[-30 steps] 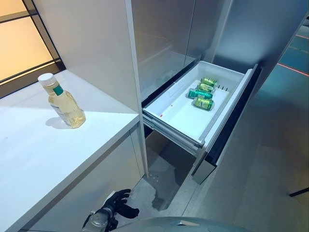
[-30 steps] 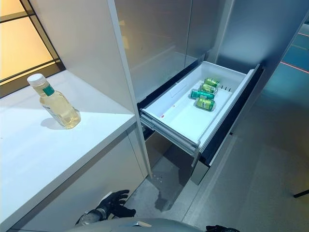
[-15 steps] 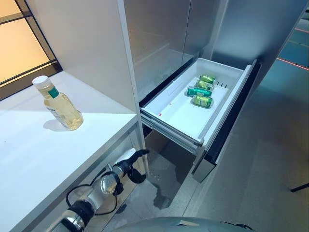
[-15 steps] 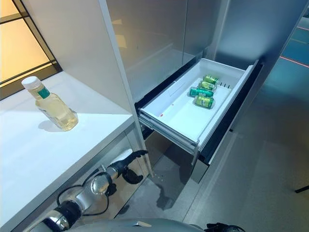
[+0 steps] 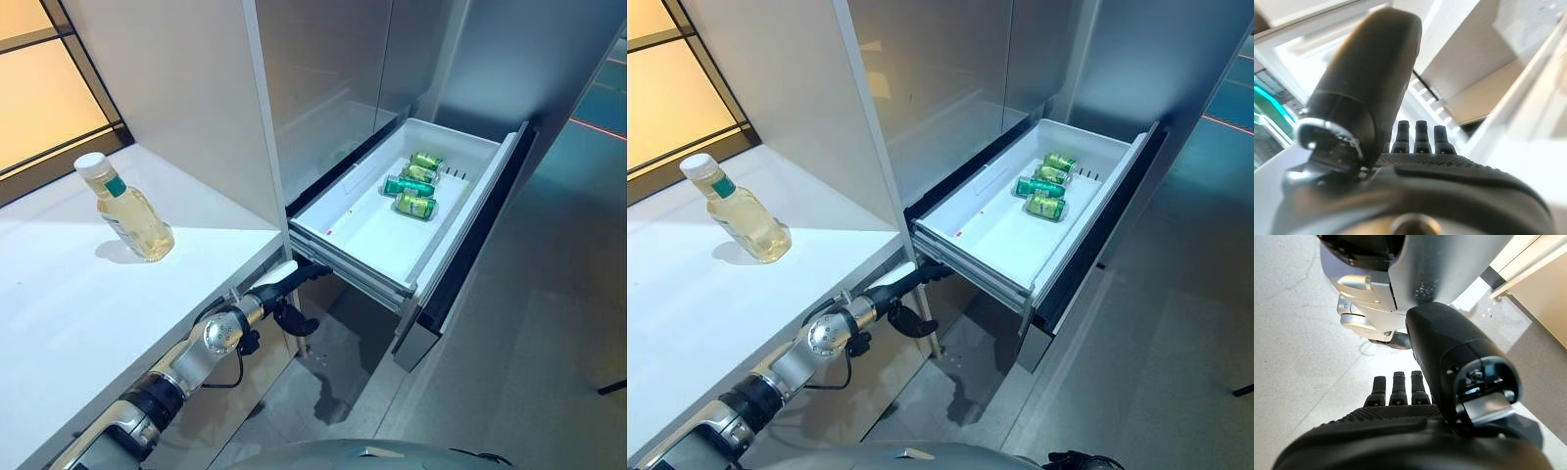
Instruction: Put drinks into fridge and close the fridge
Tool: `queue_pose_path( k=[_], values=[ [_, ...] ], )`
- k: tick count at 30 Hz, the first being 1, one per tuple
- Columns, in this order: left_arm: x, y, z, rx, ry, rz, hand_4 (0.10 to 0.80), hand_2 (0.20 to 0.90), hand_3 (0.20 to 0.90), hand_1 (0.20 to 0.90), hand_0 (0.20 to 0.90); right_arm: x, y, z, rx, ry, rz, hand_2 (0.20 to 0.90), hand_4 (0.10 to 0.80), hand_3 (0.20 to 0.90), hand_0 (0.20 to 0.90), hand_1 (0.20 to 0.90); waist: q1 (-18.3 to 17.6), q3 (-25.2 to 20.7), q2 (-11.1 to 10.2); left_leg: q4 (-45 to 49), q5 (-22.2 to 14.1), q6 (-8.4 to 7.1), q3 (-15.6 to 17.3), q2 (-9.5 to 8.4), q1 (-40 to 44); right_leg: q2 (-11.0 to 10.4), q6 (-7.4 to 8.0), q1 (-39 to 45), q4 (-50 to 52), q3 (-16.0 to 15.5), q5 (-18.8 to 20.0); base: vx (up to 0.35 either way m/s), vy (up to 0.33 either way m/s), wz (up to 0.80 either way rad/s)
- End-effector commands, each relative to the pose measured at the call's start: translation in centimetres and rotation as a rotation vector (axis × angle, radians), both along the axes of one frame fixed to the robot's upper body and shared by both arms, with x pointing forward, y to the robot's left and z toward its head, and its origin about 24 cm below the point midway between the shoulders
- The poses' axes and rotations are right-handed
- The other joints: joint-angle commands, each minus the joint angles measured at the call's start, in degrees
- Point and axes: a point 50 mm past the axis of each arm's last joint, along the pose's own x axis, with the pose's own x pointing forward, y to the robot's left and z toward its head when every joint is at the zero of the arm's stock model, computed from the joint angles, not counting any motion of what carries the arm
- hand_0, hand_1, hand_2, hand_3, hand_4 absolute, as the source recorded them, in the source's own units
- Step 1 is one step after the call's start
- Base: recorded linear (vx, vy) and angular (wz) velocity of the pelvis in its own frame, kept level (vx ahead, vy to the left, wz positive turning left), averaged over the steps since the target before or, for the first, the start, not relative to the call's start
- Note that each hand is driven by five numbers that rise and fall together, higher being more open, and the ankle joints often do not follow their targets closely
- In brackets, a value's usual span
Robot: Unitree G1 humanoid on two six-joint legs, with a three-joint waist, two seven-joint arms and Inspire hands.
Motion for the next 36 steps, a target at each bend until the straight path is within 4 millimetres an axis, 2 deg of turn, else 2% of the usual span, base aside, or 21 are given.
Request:
queue_pose_path(
  k=[1,10,16,21,22,24,25,26,29,30,31,36],
  values=[
    [3.8,-2.0,9.1,-0.154,-0.288,-0.08,0.8,0.9,0.9,0.9,0.9,0.7,2.3,-0.5,0.048,-0.017,0.038,0.9,0.8,0.9,0.9,0.9,0.9,-0.1,-0.4,0.2,-3.5,5.43,1.8,-4.72,-1.5,0.1,2.86,-3.8,2.4,1.3,1.7,0.0,0.0,0.0],
    [3.6,-2.6,13.1,-0.313,-0.342,-0.102,0.8,0.9,0.9,0.9,0.9,0.3,2.7,-0.6,0.05,-0.021,0.029,0.9,0.8,0.9,0.9,0.9,1.6,-0.2,-0.5,0.2,-3.4,5.44,0.9,-4.87,-1.9,0.1,2.72,-3.8,2.1,1.0,1.8,-0.009,-0.004,0.04],
    [3.6,-1.7,15.4,-0.398,-0.426,-0.026,0.8,0.9,0.9,0.9,0.9,0.3,3.0,-0.7,0.052,-0.027,0.024,0.9,0.8,0.9,0.9,0.9,2.2,-0.4,-0.6,0.2,-3.2,5.45,0.4,-4.99,-2.2,0.2,2.47,-3.8,1.8,0.9,1.8,-0.004,-0.003,0.01],
    [3.7,-0.6,16.7,-0.42,-0.49,0.032,0.8,0.9,0.9,0.9,0.9,0.3,3.0,-0.7,0.053,-0.028,0.018,0.9,0.8,0.9,0.9,0.9,2.5,-0.6,-0.7,0.2,-3.1,5.38,0.1,-5.04,-2.4,0.2,2.37,-3.8,1.9,0.8,1.7,-0.006,-0.003,0.01],
    [3.5,-0.2,16.8,-0.356,-0.547,0.05,0.8,0.9,0.9,0.9,0.9,0.2,3.1,-0.7,0.058,-0.032,0.006,0.9,0.8,0.9,0.9,0.9,2.9,-0.8,-0.9,0.2,-3.0,5.32,0.1,-5.07,-2.7,0.2,2.32,-4.0,1.7,0.6,1.8,-0.037,-0.017,0.03],
    [2.8,0.0,16.4,-0.375,-0.588,0.054,0.8,0.9,0.9,0.9,0.9,0.3,3.2,-0.7,0.057,-0.042,-0.013,0.9,0.8,0.9,0.9,0.9,3.5,-0.1,-0.8,0.3,-2.9,5.28,-0.7,-5.14,-2.8,0.0,2.51,-4.0,1.9,0.2,1.7,-0.068,-0.014,0.04],
    [3.0,0.4,15.9,-0.386,-0.531,0.095,0.8,0.9,0.9,0.9,0.9,0.4,3.3,-0.7,0.058,-0.045,-0.017,0.9,0.8,0.9,0.9,0.9,3.6,-0.1,-0.9,0.4,-2.3,5.35,-0.8,-5.26,-3.3,-0.1,2.42,-4.4,2.0,0.1,2.1,-0.073,0.0,0.05],
    [2.6,0.9,16.1,-0.408,-0.564,0.09,0.8,0.9,0.9,0.9,0.9,0.5,3.2,-0.7,0.057,-0.047,-0.024,0.9,0.8,0.9,0.9,0.9,3.8,0.0,-0.9,0.3,-2.3,5.25,-0.8,-5.28,-3.4,-0.1,2.29,-4.4,2.0,-0.1,2.1,-0.067,0.012,0.09],
    [0.0,4.7,16.1,-0.444,-0.609,0.06,0.8,0.9,0.9,0.9,0.9,0.5,2.6,-0.5,0.053,-0.064,-0.078,0.9,0.8,0.9,0.9,0.9,5.7,0.6,-0.6,0.4,-2.0,4.96,-1.6,-5.39,-3.8,-0.3,2.14,-4.1,1.7,-1.1,2.2,-0.049,0.017,0.06],
    [-0.4,5.1,16.1,-0.448,-0.617,0.058,0.8,0.9,0.9,0.9,0.9,0.4,2.6,-0.5,0.052,-0.064,-0.081,0.9,0.8,0.9,0.9,0.9,5.8,0.6,-0.6,0.5,-2.0,4.95,-1.8,-5.41,-3.8,-0.4,2.13,-4.1,1.7,-1.3,2.2,-0.048,0.016,0.08],
    [-1.9,6.6,16.7,-0.475,-0.661,0.041,0.8,0.9,0.9,0.9,0.9,0.1,2.3,-0.4,0.051,-0.071,-0.109,0.9,0.8,0.9,0.9,0.9,6.7,1.0,-0.5,0.5,-1.7,4.82,-2.4,-5.5,-3.9,-0.5,1.99,-4.0,1.8,-1.8,2.2,-0.031,0.006,0.12],
    [-3.9,8.4,18.7,-0.553,-0.791,0.033,0.8,0.9,0.9,0.9,0.9,-0.6,2.1,-0.5,0.056,-0.069,-0.142,0.9,0.8,0.9,0.9,0.9,8.0,0.9,-0.6,0.3,-2.1,4.6,-3.5,-5.62,-3.3,-0.4,1.87,-3.0,1.3,-2.4,1.8,0.024,-0.008,0.19]
  ],
)
